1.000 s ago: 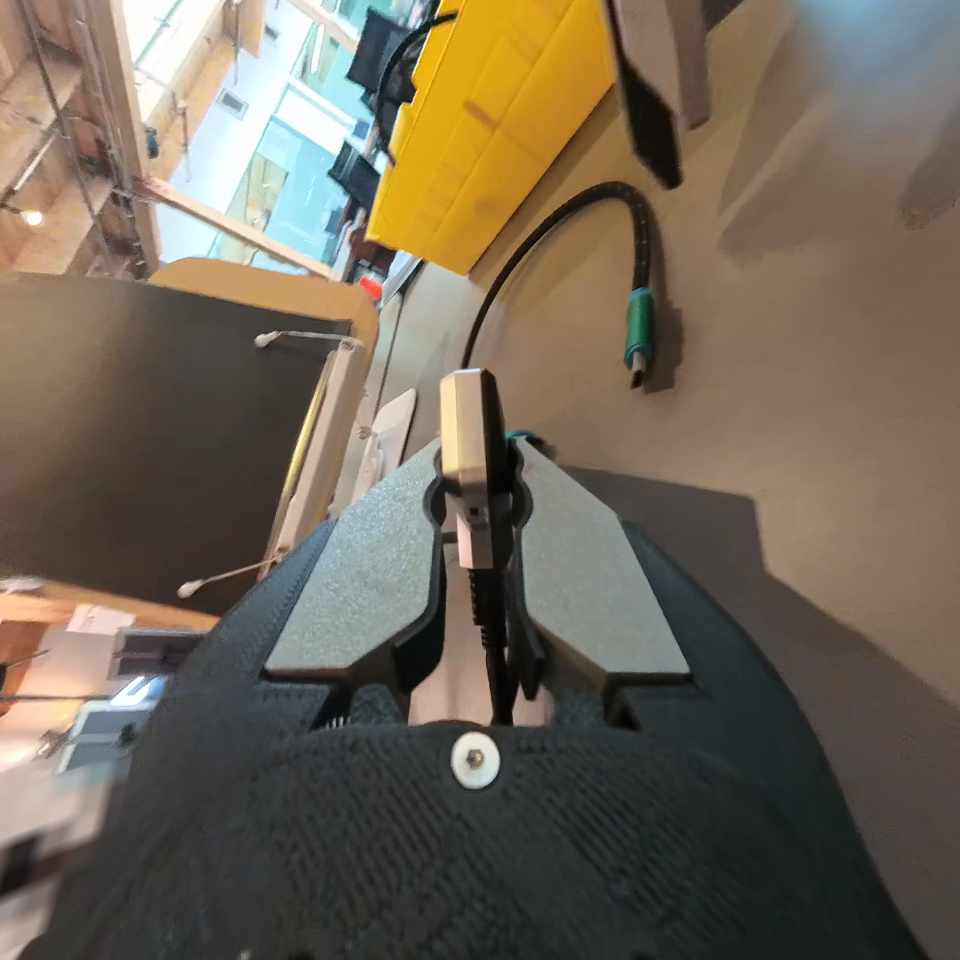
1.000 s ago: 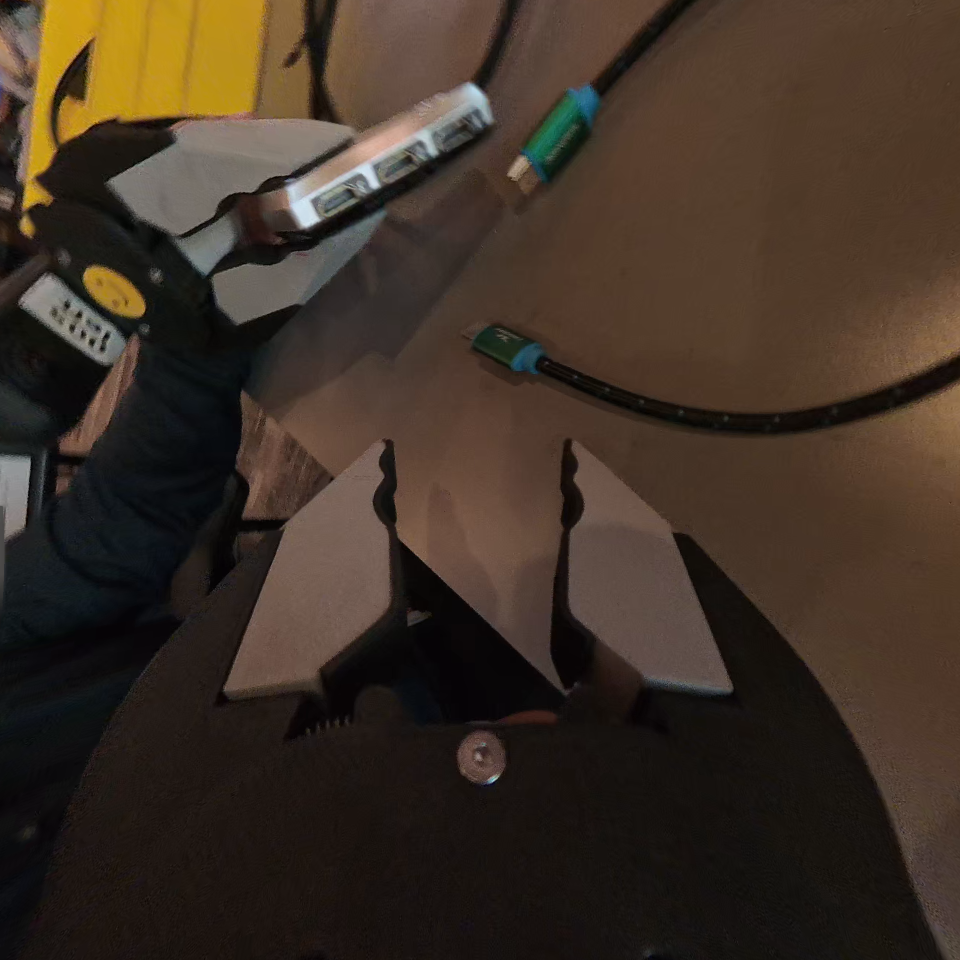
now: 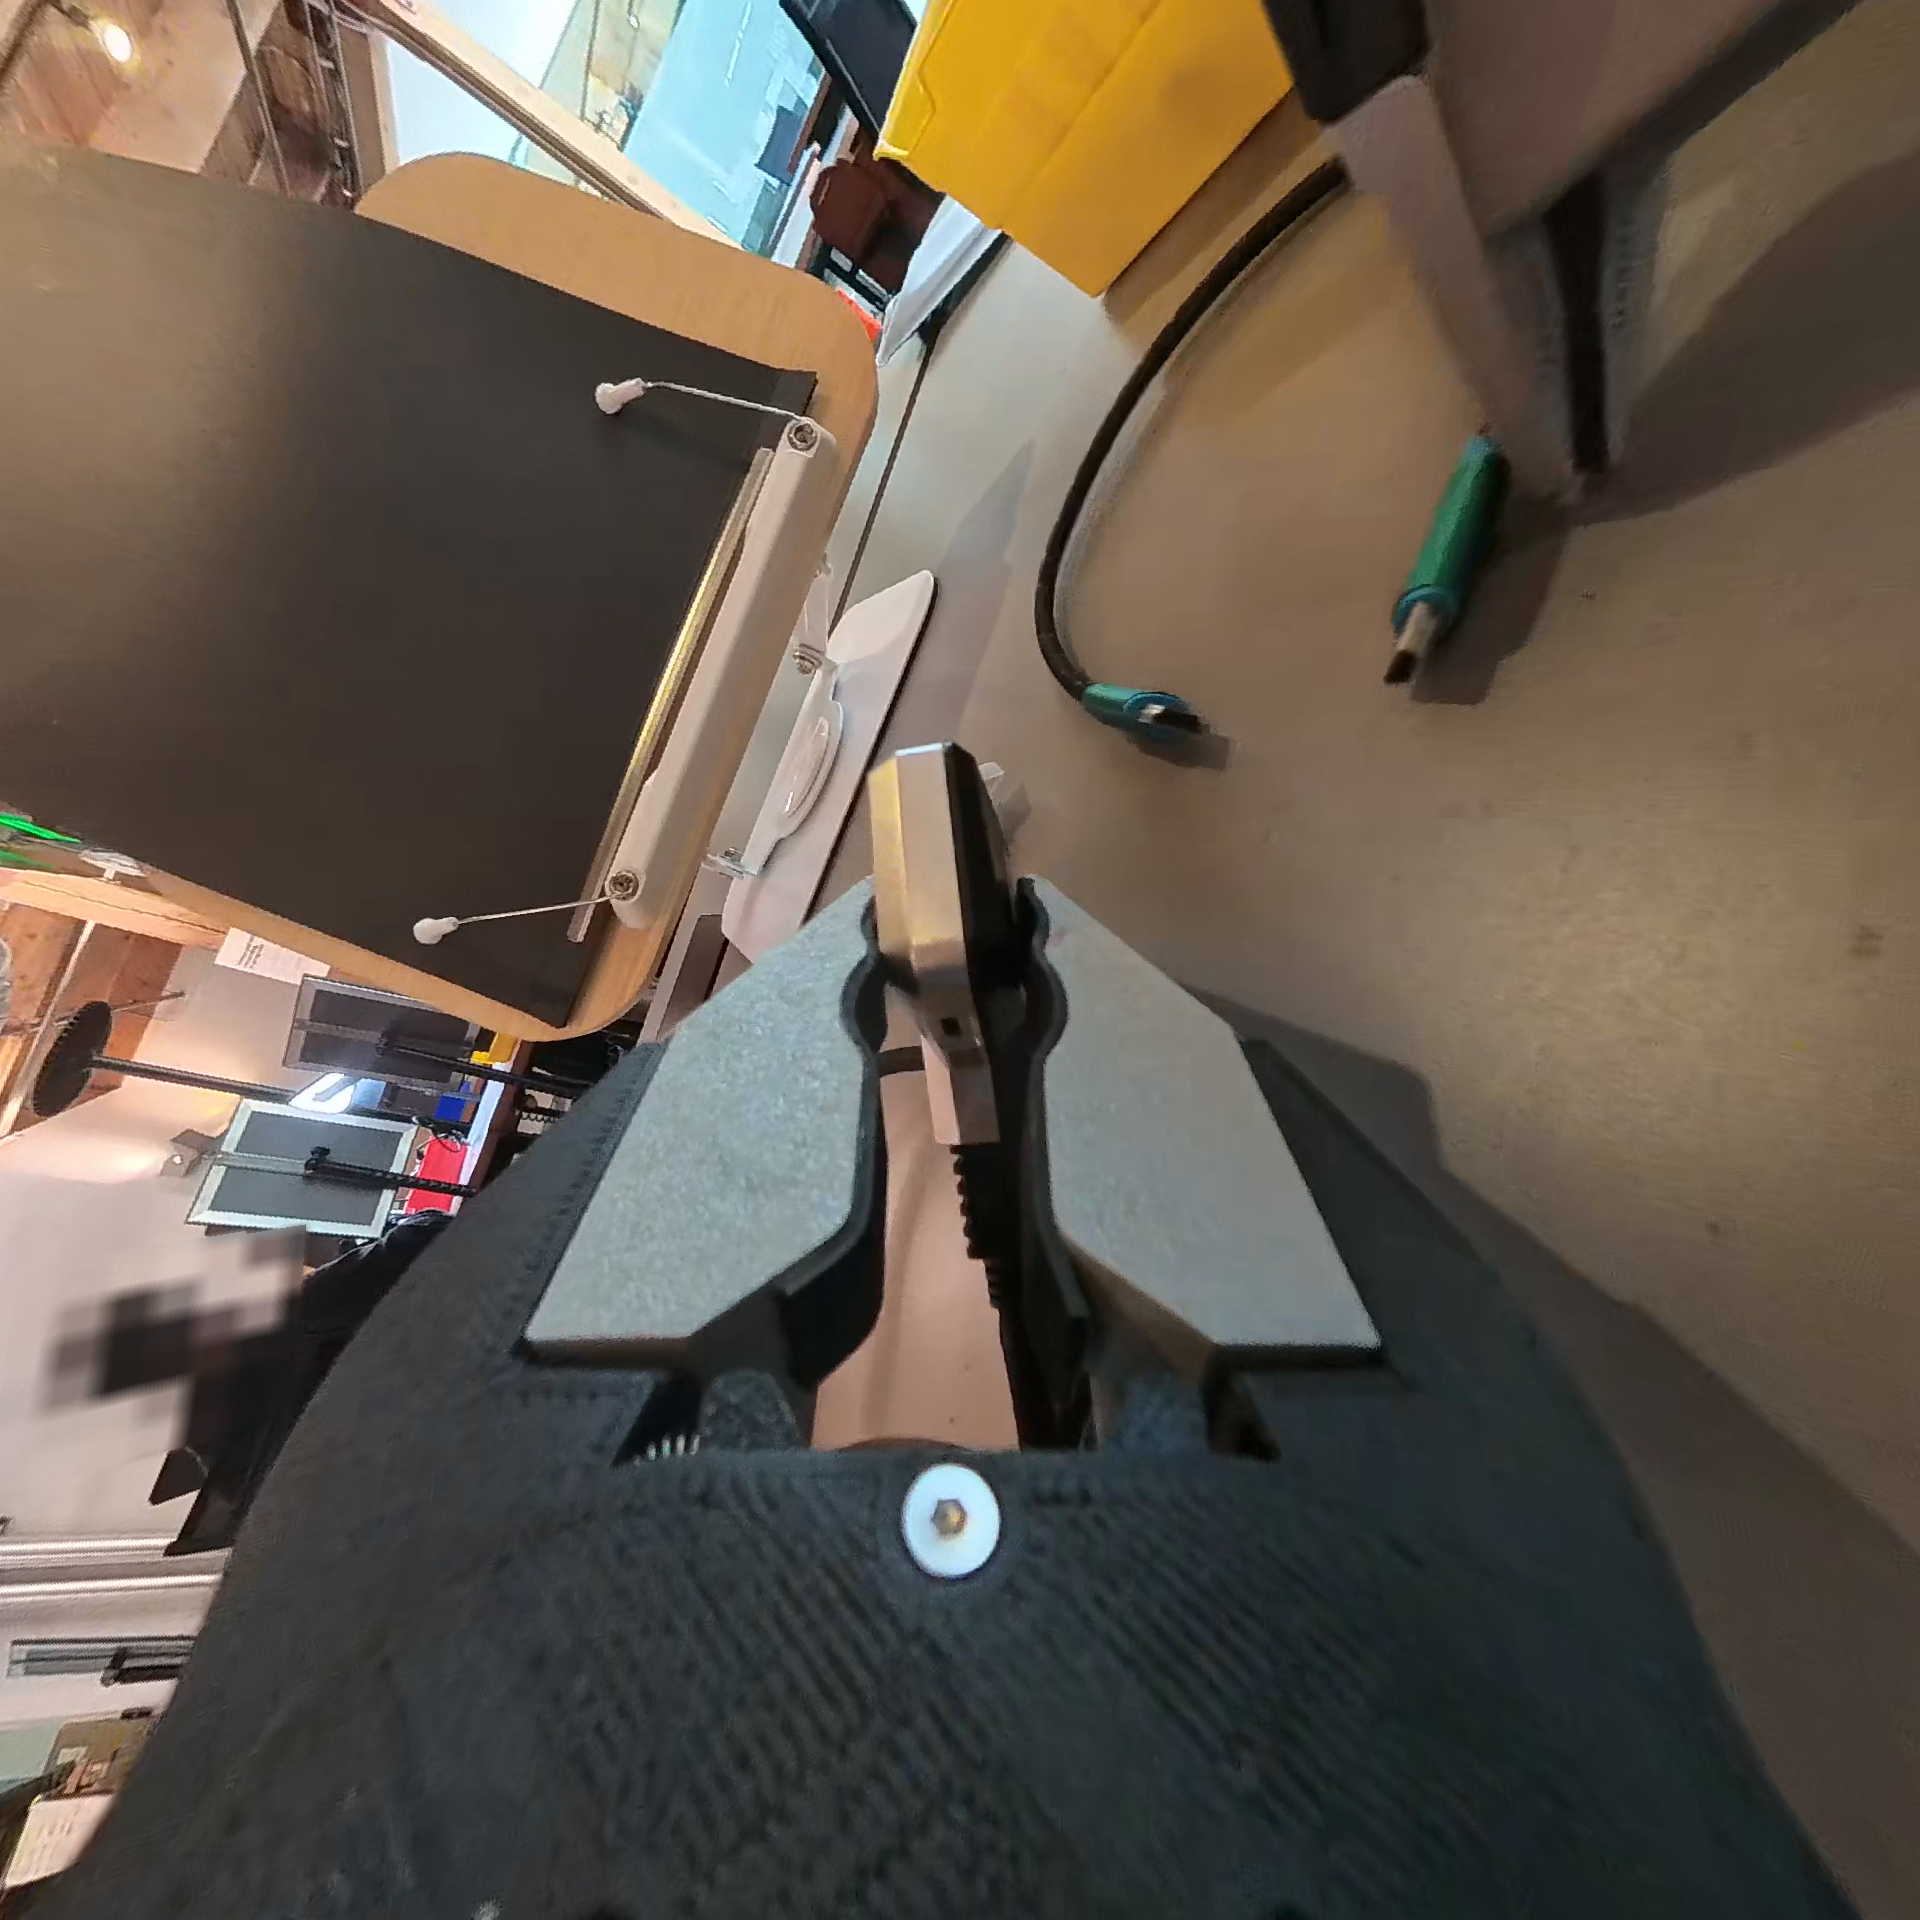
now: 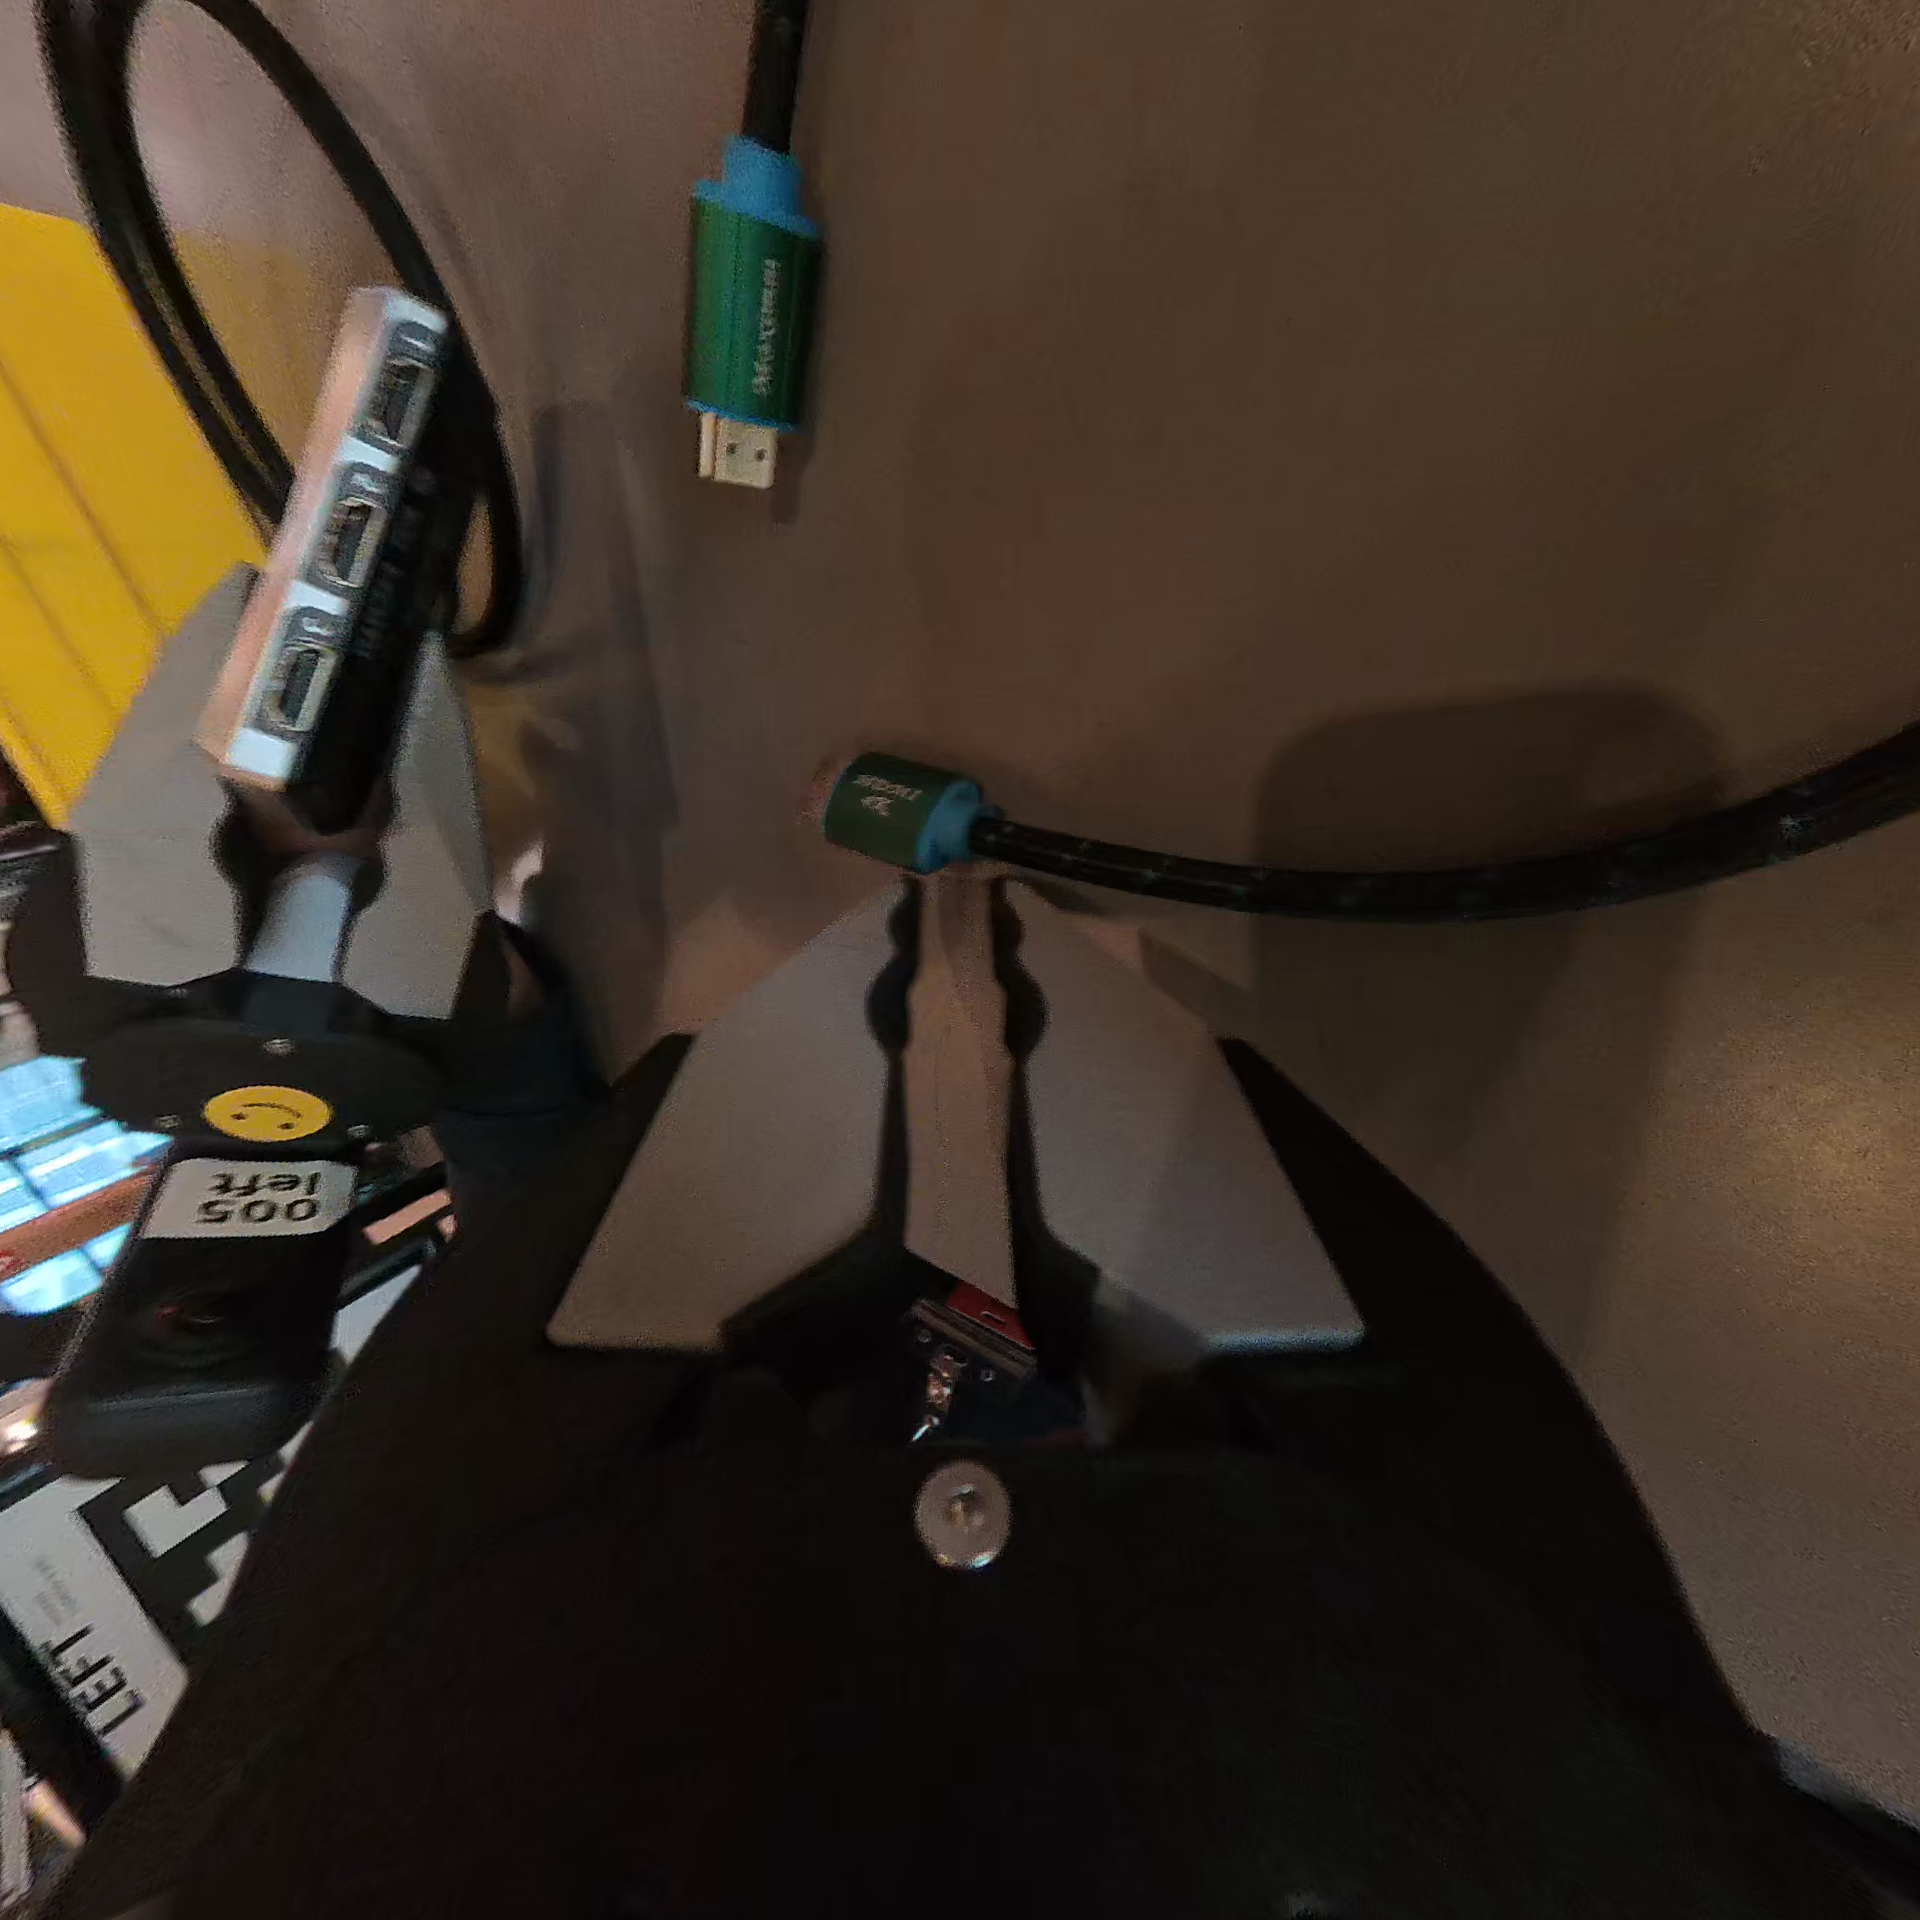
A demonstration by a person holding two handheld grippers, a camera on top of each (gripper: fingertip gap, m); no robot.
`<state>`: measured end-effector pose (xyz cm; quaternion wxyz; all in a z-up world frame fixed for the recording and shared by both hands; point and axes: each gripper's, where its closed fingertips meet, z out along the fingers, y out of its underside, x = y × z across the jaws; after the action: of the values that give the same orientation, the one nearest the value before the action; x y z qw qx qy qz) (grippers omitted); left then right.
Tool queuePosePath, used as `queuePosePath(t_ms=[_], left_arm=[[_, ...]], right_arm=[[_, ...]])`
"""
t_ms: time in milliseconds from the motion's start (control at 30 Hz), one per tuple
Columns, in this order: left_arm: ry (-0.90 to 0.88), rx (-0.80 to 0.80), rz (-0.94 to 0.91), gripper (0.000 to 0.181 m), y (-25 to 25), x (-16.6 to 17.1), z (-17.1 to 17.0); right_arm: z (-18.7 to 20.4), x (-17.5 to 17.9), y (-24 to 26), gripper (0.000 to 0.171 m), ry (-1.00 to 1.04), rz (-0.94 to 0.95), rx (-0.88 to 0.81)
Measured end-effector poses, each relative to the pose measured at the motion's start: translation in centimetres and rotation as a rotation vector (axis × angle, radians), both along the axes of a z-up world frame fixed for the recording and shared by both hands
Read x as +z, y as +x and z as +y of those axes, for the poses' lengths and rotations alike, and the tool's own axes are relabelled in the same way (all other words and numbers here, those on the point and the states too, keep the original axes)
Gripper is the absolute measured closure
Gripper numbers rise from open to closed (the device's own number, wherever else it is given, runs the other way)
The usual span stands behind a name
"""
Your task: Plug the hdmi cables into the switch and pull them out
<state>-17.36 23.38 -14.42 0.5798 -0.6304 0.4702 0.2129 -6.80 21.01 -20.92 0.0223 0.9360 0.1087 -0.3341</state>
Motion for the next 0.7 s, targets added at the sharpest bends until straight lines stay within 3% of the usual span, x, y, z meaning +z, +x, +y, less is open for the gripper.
queuePosePath(t_ms=[67,133,300,433,667,700], left_arm=[[0.0,0.0,-0.009,0.16,0.0,0.1,0.0],[-0.005,0.0,-0.02,0.16,-0.1,0.1,0.1],[-0.011,0.001,-0.02,0.16,-0.2,0.0,0.2],[-0.02,-0.016,-0.005,0.161,0.2,-0.4,-0.1],[-0.025,-0.015,-0.028,0.16,0.0,-0.2,-0.1],[-0.025,-0.015,-0.03,0.16,0.0,-0.2,-0.1]], right_arm=[[0.3,1.1,-0.6,0.128,-0.011,0.064,-0.024],[0.0,1.9,-1.0,0.111,-0.03,0.107,-0.041],[-0.2,1.6,-0.5,0.119,0.029,0.064,0.001],[0.9,1.1,-0.7,0.138,0.054,0.042,-0.053],[3.6,0.7,1.2,0.14,0.178,-0.098,-0.04],[3.9,0.8,1.4,0.132,0.204,-0.117,-0.014]])
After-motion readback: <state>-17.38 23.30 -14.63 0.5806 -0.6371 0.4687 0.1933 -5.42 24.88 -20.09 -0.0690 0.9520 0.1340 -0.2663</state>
